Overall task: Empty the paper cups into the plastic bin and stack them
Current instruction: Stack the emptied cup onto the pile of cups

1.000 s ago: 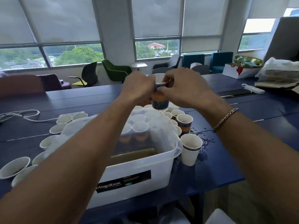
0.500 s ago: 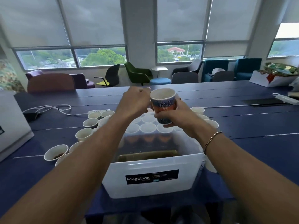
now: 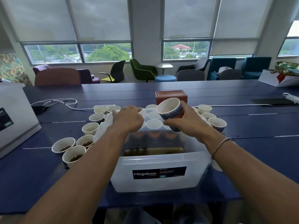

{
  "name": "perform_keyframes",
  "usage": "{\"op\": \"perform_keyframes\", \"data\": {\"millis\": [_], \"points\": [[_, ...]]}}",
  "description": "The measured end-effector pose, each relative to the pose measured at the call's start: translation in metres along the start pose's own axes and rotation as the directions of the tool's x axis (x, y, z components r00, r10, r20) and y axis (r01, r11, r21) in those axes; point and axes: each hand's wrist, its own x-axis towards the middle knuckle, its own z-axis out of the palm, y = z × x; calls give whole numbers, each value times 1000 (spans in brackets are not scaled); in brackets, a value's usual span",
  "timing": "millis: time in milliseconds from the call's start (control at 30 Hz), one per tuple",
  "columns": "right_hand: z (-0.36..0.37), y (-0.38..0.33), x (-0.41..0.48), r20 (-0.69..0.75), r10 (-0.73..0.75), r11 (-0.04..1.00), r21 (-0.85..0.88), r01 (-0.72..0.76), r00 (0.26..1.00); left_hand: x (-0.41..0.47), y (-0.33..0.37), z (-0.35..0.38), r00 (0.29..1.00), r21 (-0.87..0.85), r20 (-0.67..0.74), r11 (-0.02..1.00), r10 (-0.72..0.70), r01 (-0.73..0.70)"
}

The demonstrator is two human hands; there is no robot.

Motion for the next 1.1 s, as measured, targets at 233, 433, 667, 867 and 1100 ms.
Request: {"op": "perform_keyframes", "data": {"millis": [233,433,667,867,1100], "points": [[2,10,4,-9,-56,968,-245,52,998,-2,-5,-2,996,18,79,999,28,-30],[3,15,6,-10,-88,914,-398,77,996,-1,-5,0,997,31,75,999,23,-26],[4,15,5,-16,-113,854,-513,89,993,-3,-6,0,997,28,72,999,30,-32],[6,15,5,-26,-128,833,-545,93,991,-2,-5,1,997,34,75,999,29,-31],[6,16,4,-34,-125,821,-565,84,992,-1,-6,2,996,37,77,999,35,-38]]}}
